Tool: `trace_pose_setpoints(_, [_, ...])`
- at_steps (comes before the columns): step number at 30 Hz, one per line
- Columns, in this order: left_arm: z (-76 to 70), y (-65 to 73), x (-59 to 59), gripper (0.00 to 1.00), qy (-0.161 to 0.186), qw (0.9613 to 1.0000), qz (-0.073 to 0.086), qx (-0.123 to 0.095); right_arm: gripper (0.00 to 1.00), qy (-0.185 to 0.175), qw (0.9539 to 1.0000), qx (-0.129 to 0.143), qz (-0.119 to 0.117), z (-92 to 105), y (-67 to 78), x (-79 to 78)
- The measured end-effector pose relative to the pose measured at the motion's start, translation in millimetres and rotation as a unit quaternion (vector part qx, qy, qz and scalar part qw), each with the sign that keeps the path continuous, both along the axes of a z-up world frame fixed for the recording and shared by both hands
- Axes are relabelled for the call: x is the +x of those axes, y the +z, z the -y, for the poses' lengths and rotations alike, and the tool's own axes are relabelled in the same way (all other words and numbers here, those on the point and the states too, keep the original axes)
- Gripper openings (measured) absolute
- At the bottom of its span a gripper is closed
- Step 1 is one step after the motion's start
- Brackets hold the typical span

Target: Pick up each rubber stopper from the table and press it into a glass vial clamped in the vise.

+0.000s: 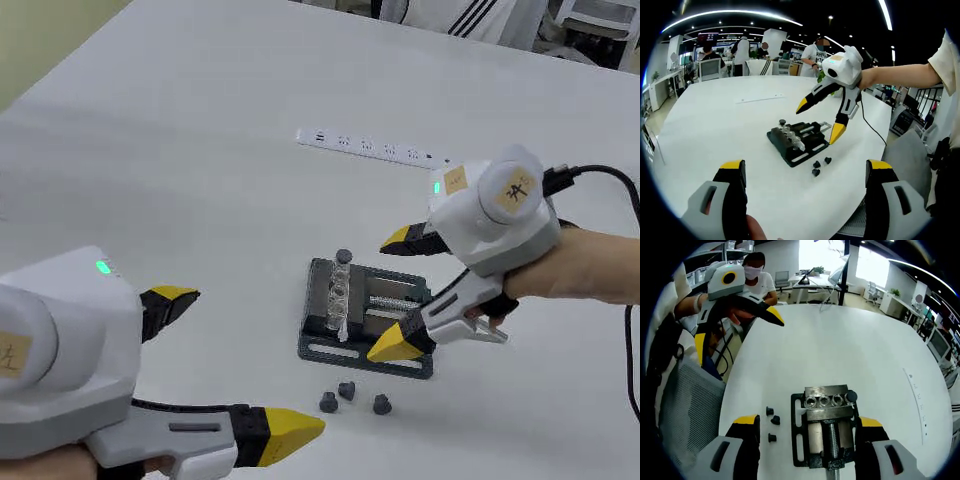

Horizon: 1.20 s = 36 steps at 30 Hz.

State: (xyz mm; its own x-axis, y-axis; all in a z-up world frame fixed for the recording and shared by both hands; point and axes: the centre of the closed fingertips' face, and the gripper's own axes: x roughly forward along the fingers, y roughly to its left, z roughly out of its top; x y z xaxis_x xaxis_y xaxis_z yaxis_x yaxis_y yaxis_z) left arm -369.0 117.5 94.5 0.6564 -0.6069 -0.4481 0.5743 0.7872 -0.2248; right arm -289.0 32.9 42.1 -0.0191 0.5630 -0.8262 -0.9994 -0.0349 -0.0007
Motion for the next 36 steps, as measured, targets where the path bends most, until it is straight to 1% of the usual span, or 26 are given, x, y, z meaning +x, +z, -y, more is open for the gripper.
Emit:
trace_pose_setpoints(3, [-2.2,-2.3,-1.1,0.99,0.000,1.0000,-0.001,0.002,0.74,0.007,0.9999,-0.006,-0.007,5.6,-5.7,-13.8])
trace_pose_setpoints(6, [-3.3,-3.7,-2.1,0.99,0.001,1.0000,-0.001,0.003,0.69,0.007,0.9996,-0.013,-0.023,12.7,-14.0,-27.4])
trace_pose_setpoints(8, [-3.5,-4.4,-2.8,0.99,0.002,1.0000,-0.003,0.002,0.68,0.006,0.9994,-0.018,-0.029,18.1,-22.6,-32.0])
trace_pose_setpoints(10, [-3.2,-5.4,-3.3,0.99,0.003,1.0000,-0.003,0.002,0.66,0.005,0.9991,-0.021,-0.036,21.5,-28.0,-38.8])
trace_pose_setpoints(13, [-1.8,-6.1,-4.6,0.99,0.003,1.0000,-0.005,0.001,0.60,0.008,0.9987,-0.024,-0.044,24.7,-35.0,-45.8])
trace_pose_setpoints(15, [-0.6,-6.3,-5.4,0.99,0.002,1.0000,-0.006,-0.001,0.54,0.013,0.9983,-0.029,-0.049,27.0,-40.3,-50.2])
trace_pose_setpoints(19, [-0.2,-8.0,-6.1,0.99,0.003,1.0000,-0.008,-0.003,0.43,0.017,0.9977,-0.039,-0.053,29.6,-50.8,-52.4])
trace_pose_setpoints(24, [0.6,-9.6,-7.5,0.99,0.002,0.9999,-0.012,-0.004,0.25,0.019,0.9962,-0.051,-0.068,32.2,-61.8,-57.1])
trace_pose_setpoints(26, [0.5,-10.4,-7.8,0.99,0.003,0.9999,-0.013,-0.005,0.22,0.020,0.9958,-0.056,-0.069,33.0,-64.8,-58.5])
trace_pose_setpoints(29, [0.5,-11.4,-8.4,0.99,0.004,0.9999,-0.015,-0.005,0.20,0.019,0.9957,-0.060,-0.068,34.1,-67.8,-56.3])
trace_pose_setpoints(36, [1.7,-13.3,-9.6,0.99,0.003,0.9998,-0.018,-0.006,0.14,0.012,0.9952,-0.055,-0.080,31.8,-69.8,-58.3])
